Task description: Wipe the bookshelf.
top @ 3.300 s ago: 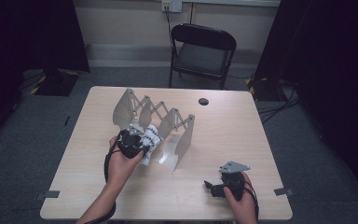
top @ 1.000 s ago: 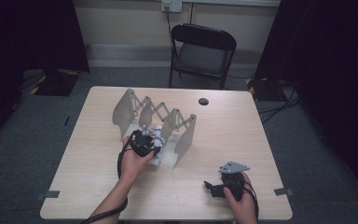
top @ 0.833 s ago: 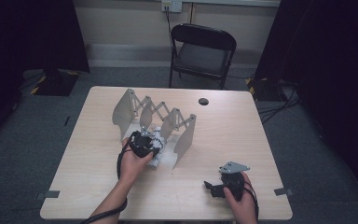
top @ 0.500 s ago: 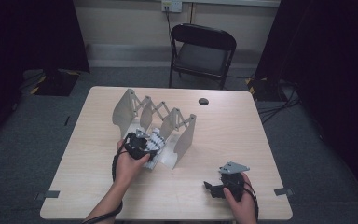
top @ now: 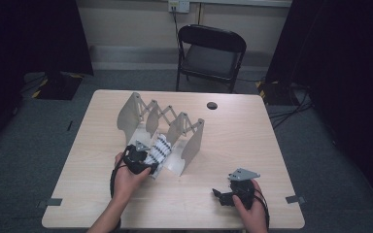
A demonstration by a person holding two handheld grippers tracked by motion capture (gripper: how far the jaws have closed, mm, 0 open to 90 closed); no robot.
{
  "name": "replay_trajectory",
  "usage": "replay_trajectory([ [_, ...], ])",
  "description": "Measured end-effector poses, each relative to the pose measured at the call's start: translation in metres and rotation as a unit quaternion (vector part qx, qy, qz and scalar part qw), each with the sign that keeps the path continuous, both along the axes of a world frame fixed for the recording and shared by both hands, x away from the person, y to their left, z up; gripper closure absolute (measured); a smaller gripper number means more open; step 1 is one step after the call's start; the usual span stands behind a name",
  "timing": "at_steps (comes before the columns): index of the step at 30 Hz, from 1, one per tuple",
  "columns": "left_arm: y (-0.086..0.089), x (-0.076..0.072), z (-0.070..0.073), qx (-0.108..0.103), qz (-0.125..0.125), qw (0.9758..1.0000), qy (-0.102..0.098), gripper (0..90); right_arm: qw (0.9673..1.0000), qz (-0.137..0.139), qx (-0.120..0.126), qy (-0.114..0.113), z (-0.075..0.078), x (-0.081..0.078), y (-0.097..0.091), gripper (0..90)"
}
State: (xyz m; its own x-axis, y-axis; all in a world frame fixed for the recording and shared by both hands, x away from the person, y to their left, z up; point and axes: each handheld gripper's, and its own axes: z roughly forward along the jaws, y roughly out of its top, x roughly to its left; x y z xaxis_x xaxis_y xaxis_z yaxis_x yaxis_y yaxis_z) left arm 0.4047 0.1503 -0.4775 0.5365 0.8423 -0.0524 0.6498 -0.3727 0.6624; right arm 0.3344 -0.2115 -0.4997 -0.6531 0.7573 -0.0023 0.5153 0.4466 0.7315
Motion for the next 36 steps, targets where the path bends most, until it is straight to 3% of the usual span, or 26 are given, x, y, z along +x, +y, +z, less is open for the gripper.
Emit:
replay_trajectory([
  [6,-0.002,0.016,-0.001,0.002,0.006,1.0,0.001,45.3,1.0,0.0,0.0,0.0,0.0,0.0,0.0,12.1],
  [10,-0.006,0.017,0.005,-0.001,0.006,0.9999,-0.013,45.2,1.0,0.0,-0.001,0.0,0.0,0.0,0.0,12.1],
  [13,-0.011,0.019,0.006,0.001,0.009,0.9997,-0.024,39.6,1.0,0.001,0.0,0.0,0.0,0.0,0.0,12.1],
  [17,-0.017,0.022,-0.004,0.001,0.008,0.9998,-0.019,39.8,1.0,0.001,-0.001,0.001,0.0,-0.001,0.0,12.1],
  [19,-0.019,0.021,-0.008,0.016,0.002,0.9996,-0.023,40.5,1.0,0.001,-0.001,0.001,0.0,-0.001,0.0,12.1],
  [21,-0.02,0.02,-0.008,0.023,-0.007,0.9992,-0.031,47.0,1.0,0.001,-0.001,0.001,0.0,-0.001,0.0,12.1],
  [25,-0.021,0.019,-0.003,0.037,-0.019,0.999,-0.015,67.0,1.0,0.001,-0.001,0.001,0.0,-0.001,0.0,12.1],
  [29,-0.016,0.019,0.0,-0.002,-0.018,0.9998,-0.005,71.0,1.0,0.001,-0.001,0.001,0.0,-0.001,0.0,12.1],
  [36,-0.016,0.017,0.034,-0.019,-0.031,0.9988,-0.031,71.5,1.0,0.001,-0.001,0.001,0.0,-0.001,0.0,12.1],
])
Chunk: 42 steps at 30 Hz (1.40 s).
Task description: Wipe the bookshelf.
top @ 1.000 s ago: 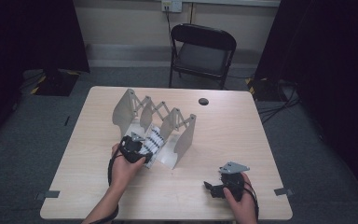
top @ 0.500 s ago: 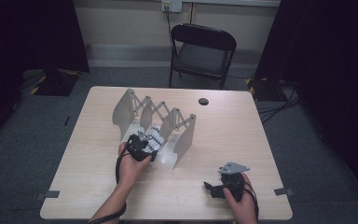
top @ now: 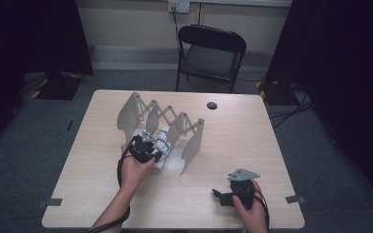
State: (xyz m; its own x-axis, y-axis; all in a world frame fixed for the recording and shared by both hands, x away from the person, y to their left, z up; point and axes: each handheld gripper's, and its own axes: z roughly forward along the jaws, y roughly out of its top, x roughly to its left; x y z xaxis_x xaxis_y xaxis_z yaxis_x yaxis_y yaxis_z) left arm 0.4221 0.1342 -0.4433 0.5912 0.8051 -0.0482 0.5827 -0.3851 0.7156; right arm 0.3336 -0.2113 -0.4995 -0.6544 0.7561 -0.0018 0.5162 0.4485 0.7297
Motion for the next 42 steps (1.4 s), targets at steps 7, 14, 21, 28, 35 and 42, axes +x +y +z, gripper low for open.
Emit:
replay_trajectory([
  [7,-0.003,0.003,0.043,0.0,-0.014,0.999,-0.042,71.4,1.0,0.0,0.0,0.0,0.0,0.0,0.0,12.0],
  [14,-0.009,0.007,0.05,0.007,-0.025,0.9985,-0.048,71.2,1.0,0.0,0.0,0.0,0.0,0.0,0.0,12.1],
  [21,-0.011,0.01,0.032,0.012,-0.03,0.999,-0.029,71.3,1.0,0.0,0.0,0.0,0.0,0.0,0.0,12.1],
  [28,-0.012,0.009,0.015,0.015,-0.034,0.9992,-0.016,71.3,1.0,0.0,0.0,0.0,0.0,0.0,0.0,12.1],
  [35,-0.011,0.004,-0.008,0.026,-0.036,0.999,0.003,71.1,1.0,0.0,0.0,0.0,0.0,0.0,0.0,12.1],
  [42,-0.004,0.001,-0.031,0.022,-0.018,0.9993,0.026,69.0,1.0,0.0,0.0,-0.001,0.0,0.0,0.0,12.1],
])
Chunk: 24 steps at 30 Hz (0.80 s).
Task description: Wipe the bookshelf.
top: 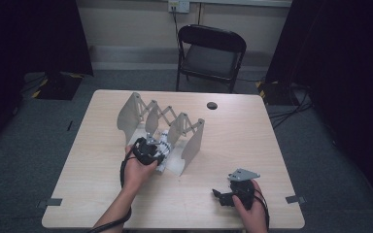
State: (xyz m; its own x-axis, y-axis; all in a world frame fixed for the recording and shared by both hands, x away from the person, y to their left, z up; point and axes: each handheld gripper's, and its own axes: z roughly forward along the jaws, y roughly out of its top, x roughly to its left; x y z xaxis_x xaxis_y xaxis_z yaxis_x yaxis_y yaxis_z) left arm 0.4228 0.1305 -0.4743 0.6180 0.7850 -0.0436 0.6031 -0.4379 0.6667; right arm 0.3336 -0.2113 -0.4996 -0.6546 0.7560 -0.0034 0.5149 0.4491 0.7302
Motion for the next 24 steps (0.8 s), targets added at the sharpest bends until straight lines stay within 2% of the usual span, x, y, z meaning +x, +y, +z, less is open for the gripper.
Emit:
replay_trajectory([
  [3,0.005,-0.002,-0.006,-0.017,0.015,0.9997,-0.003,65.3,1.0,0.0,0.0,0.0,0.0,0.0,0.0,12.1],
  [6,0.008,-0.003,-0.007,-0.019,0.024,0.9995,-0.008,59.3,1.0,0.0,0.0,0.001,0.0,0.0,0.0,12.0],
  [9,0.011,-0.003,-0.006,-0.013,0.036,0.9992,-0.012,54.3,1.0,0.0,0.0,0.001,0.0,0.0,0.0,12.1],
  [14,0.008,-0.003,-0.004,-0.01,0.037,0.999,-0.022,49.1,1.0,0.0,0.0,0.001,0.0,0.0,0.0,12.1],
  [21,0.002,0.0,-0.011,0.012,0.037,0.9991,-0.018,46.1,1.0,0.0,0.0,0.001,0.0,0.0,0.0,12.1],
  [24,0.0,0.0,-0.012,0.011,0.04,0.9989,-0.022,46.9,1.0,0.0,0.0,0.0,0.0,0.0,0.0,12.1],
])
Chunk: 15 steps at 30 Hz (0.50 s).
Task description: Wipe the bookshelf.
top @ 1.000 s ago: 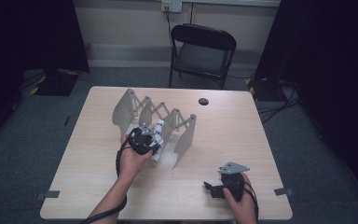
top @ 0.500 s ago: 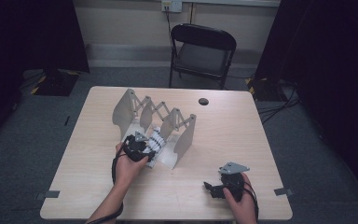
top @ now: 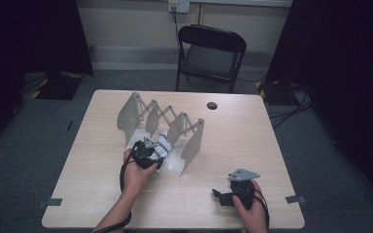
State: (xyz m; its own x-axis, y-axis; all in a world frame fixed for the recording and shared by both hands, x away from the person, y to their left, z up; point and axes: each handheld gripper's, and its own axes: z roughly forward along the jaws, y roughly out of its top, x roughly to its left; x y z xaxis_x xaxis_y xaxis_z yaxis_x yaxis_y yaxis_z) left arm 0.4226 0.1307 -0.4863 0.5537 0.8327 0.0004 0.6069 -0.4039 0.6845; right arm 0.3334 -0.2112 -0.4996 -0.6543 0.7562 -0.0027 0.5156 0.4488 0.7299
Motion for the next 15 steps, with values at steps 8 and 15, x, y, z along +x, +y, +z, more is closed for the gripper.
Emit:
replay_trajectory([
  [8,0.004,-0.002,0.003,0.007,-0.017,0.9998,0.003,68.5,1.0,0.0,0.0,0.0,0.0,0.0,0.0,12.1],
  [15,0.007,-0.002,0.014,-0.01,0.005,0.9999,-0.005,57.8,1.0,0.0,0.0,0.0,0.0,0.0,0.0,12.0],
])
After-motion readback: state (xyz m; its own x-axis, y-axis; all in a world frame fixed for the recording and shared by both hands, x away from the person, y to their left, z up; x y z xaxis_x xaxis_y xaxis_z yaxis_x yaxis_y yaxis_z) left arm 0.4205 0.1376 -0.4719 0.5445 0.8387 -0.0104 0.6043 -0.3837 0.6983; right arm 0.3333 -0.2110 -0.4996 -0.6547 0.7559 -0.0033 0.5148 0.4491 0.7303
